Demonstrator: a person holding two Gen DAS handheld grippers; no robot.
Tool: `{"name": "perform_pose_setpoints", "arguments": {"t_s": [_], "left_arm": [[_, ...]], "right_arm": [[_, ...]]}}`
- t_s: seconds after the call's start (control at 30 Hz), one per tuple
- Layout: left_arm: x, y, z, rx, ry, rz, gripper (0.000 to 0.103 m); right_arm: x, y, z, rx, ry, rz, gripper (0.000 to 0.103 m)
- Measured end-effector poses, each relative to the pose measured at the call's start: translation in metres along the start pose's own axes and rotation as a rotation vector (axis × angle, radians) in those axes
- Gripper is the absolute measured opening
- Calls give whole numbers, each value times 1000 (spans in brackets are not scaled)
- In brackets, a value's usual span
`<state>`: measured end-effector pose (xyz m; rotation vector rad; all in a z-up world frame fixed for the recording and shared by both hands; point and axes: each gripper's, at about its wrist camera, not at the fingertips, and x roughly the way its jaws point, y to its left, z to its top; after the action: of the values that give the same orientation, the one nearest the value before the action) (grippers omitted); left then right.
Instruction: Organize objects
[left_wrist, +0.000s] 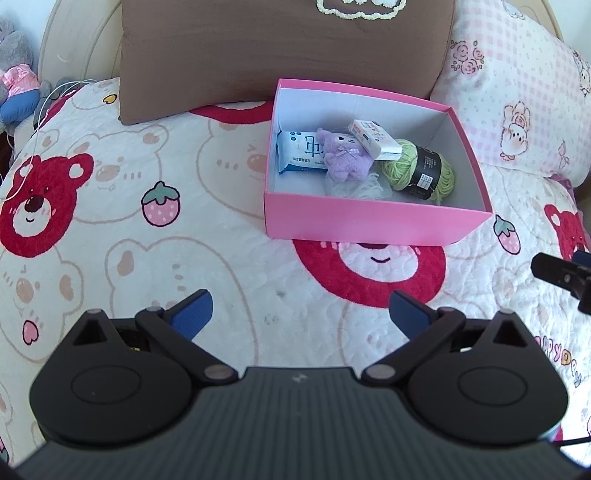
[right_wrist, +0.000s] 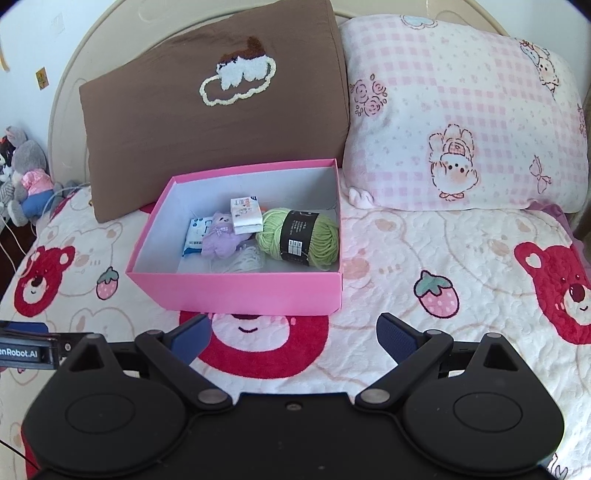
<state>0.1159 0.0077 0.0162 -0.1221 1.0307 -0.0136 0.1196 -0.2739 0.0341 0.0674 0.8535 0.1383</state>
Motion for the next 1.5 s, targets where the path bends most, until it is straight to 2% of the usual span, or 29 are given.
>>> {"name": "perform_pose_setpoints", "arguments": {"t_s": [0.13, 0.23, 0.53, 1.03, 1.5], "left_arm": [[0, -3, 0, 12, 11, 16, 103], [0, -5, 0, 21, 22, 32, 103], [4, -5, 2, 31, 56, 47, 103], [0, -9, 4, 39, 49, 34, 103], [2, -7, 4, 38, 56, 58, 103]], "right_arm": [[2, 8, -2, -43, 15, -30, 98], [4, 10, -2, -43, 40, -7, 98], [3, 15, -3, -59, 47, -19, 98], [2, 18, -3, -79, 47, -28, 98], [1, 16, -2, -70, 51, -56, 98]]}}
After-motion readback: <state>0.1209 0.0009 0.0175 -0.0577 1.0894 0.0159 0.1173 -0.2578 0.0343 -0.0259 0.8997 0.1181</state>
